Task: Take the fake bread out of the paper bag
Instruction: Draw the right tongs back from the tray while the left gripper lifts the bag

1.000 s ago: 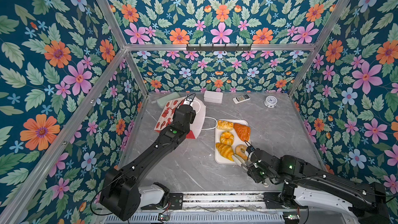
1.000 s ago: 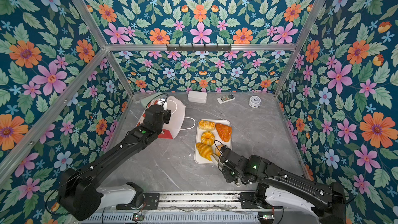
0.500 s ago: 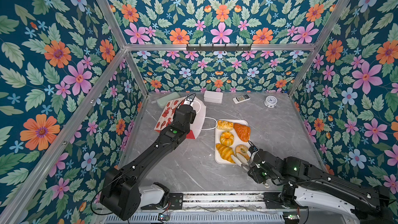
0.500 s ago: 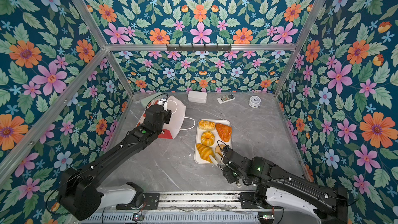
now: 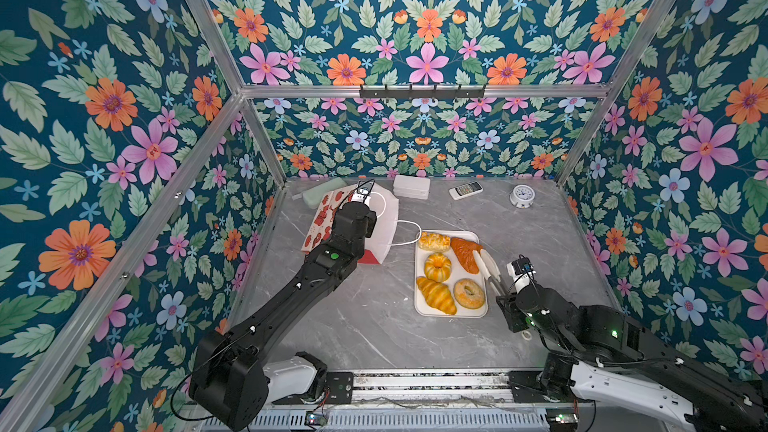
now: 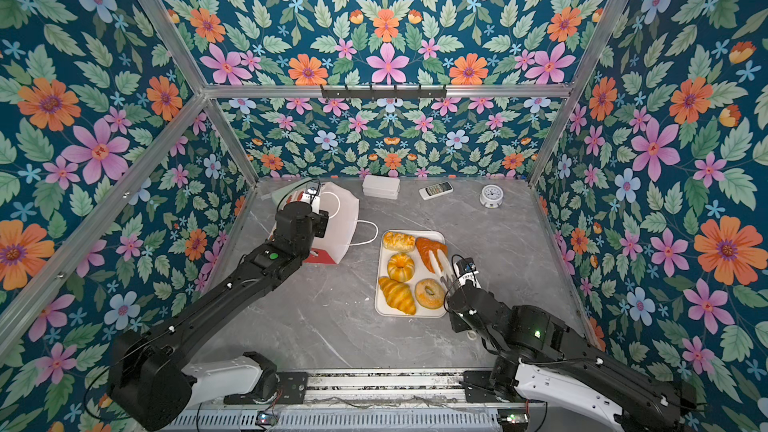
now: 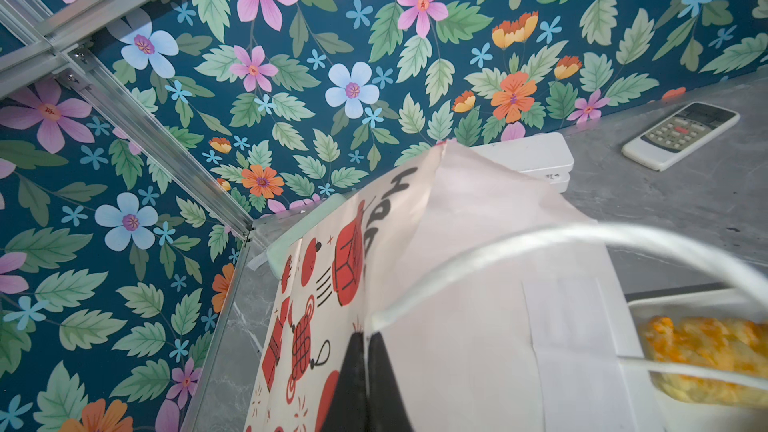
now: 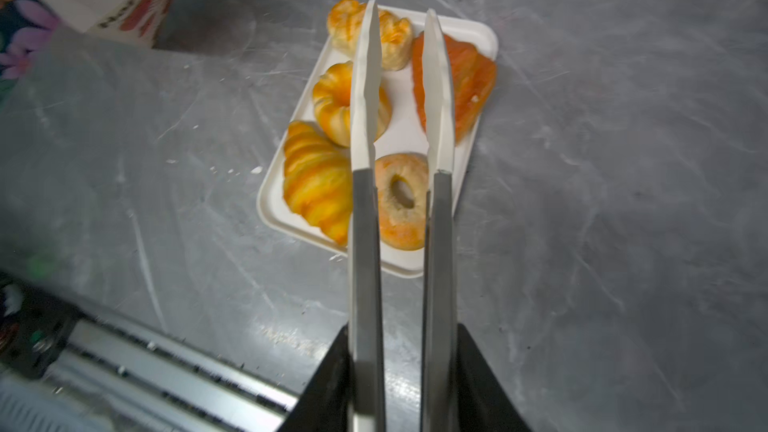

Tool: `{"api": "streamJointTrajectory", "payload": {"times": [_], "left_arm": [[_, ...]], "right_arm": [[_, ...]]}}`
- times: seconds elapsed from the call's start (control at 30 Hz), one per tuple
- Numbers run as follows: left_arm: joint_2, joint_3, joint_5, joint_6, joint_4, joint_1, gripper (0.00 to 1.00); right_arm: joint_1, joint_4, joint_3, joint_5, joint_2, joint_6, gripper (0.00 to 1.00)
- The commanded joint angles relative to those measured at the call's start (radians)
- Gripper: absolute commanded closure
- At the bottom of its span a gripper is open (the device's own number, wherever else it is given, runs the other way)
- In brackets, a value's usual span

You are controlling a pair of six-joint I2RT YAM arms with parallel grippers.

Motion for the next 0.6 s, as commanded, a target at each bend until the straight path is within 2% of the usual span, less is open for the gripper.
{"api": "streamJointTrajectory", "payload": {"times": [0.0,0.13,0.23,0.27,0.4,0.57], "left_arm": [[-0.015,0.015,0.016,-0.026,-0.002,0.0,1.0],[-0.028,0.031,0.04,-0.051,-0.017,0.0,1.0],[-0.035,0.039,0.069,-0.069,-0.021,0.001,1.0],[-0.036,0.04,0.077,-0.071,-0.021,0.0,1.0],[-0.034,0.044,0.092,-0.076,-0.024,0.0,1.0],[-0.049,0.025,0.13,-0.092,-0.011,0.0,1.0]], "right_arm": [[-0.148,-0.01,0.006,0.107,0.057,0.001,0.64],[-0.51,0.169,-0.08,-0.142,0.113,-0.076,0.63],[-0.718,0.319,-0.141,-0.288,0.208,-0.121,0.63],[-0.762,0.337,-0.144,-0.305,0.251,-0.124,0.63],[-0.827,0.388,-0.118,-0.32,0.461,-0.14,0.63],[-0.885,0.478,-0.104,-0.337,0.623,-0.1,0.62]]}}
